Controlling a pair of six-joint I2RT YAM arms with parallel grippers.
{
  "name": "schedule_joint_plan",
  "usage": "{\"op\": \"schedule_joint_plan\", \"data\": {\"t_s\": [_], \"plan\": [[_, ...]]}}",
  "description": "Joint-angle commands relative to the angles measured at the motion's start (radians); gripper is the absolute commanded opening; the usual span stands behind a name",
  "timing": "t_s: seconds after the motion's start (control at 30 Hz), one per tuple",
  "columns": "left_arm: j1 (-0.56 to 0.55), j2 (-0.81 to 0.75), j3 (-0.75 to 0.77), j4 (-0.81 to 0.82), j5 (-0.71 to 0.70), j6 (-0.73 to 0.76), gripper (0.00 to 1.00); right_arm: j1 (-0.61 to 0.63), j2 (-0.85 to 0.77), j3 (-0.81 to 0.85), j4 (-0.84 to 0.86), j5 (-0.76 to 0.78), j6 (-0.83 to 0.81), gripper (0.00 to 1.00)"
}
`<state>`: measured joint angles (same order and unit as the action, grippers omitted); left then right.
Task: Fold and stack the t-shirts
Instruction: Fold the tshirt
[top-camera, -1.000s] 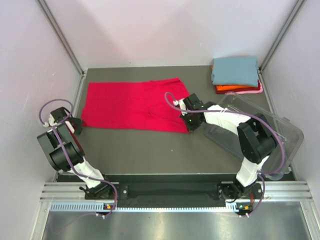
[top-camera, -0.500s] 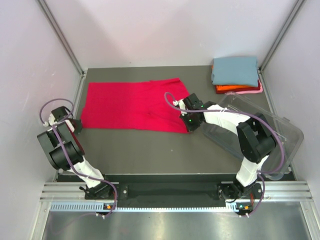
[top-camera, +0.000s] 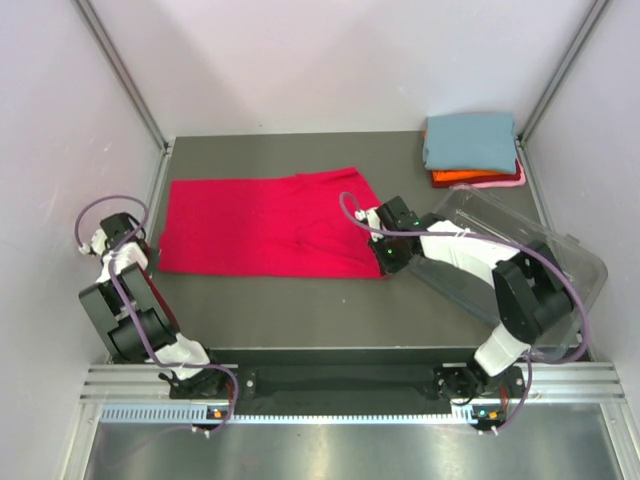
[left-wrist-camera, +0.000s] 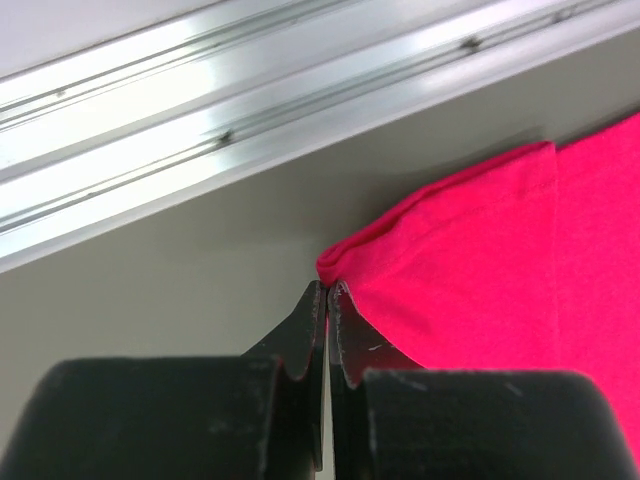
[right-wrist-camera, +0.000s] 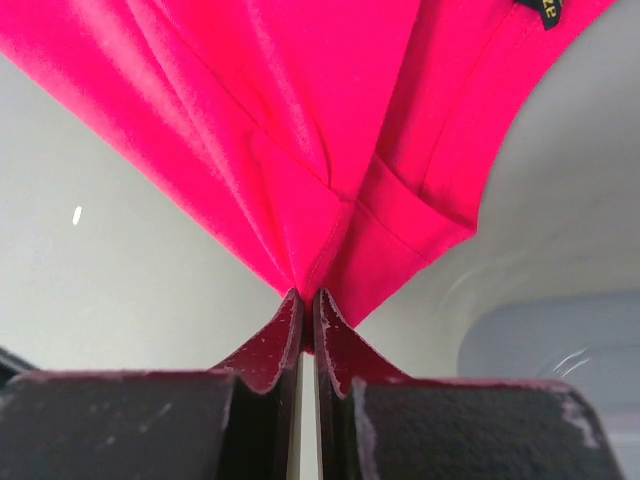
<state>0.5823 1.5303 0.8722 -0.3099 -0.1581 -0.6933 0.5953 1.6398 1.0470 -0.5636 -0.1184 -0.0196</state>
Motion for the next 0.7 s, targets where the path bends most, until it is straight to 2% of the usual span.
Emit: {"op": "schedule_joint_plan", "data": {"t_s": [0.0, 0.13, 0.2, 0.23, 0.3, 0.33, 0.37, 0.47, 0.67], "plan": [[0.004, -0.07, -0.028, -0.046, -0.066, 0.049, 0.0, 0.001, -0.08, -0.051, -0.009, -0.015, 0.052, 0.0], [0.004, -0.1, -0.074, -0.061, -0.087, 0.046, 0.0, 0.004, -0.1, -0.102, 0.013, -0.064, 0.095, 0.0], [0.004, -0.113, -0.091, -0.057, -0.11, 0.054, 0.06, 0.004, -0.109, -0.11, 0.013, -0.067, 0.102, 0.0], [0.005, -0.114, -0.078, -0.075, -0.118, 0.057, 0.11, 0.004, -0.11, -0.111, 0.013, -0.069, 0.107, 0.02], [0.004, -0.114, -0.047, -0.106, -0.13, 0.058, 0.22, 0.004, -0.121, -0.107, 0.004, -0.067, 0.107, 0.1], [0.004, -0.11, -0.029, -0.126, -0.132, 0.06, 0.24, 0.004, -0.126, -0.094, -0.001, -0.069, 0.103, 0.14], [0.004, -0.108, 0.011, -0.165, -0.141, 0.058, 0.26, 0.004, -0.133, -0.084, -0.01, -0.072, 0.101, 0.23], [0.004, -0.125, 0.085, -0.221, -0.141, 0.058, 0.34, 0.003, -0.161, -0.015, -0.047, -0.078, 0.101, 0.34], [-0.002, -0.217, 0.123, -0.18, 0.037, 0.023, 0.37, -0.018, -0.138, 0.183, -0.097, -0.081, 0.09, 0.46]]}}
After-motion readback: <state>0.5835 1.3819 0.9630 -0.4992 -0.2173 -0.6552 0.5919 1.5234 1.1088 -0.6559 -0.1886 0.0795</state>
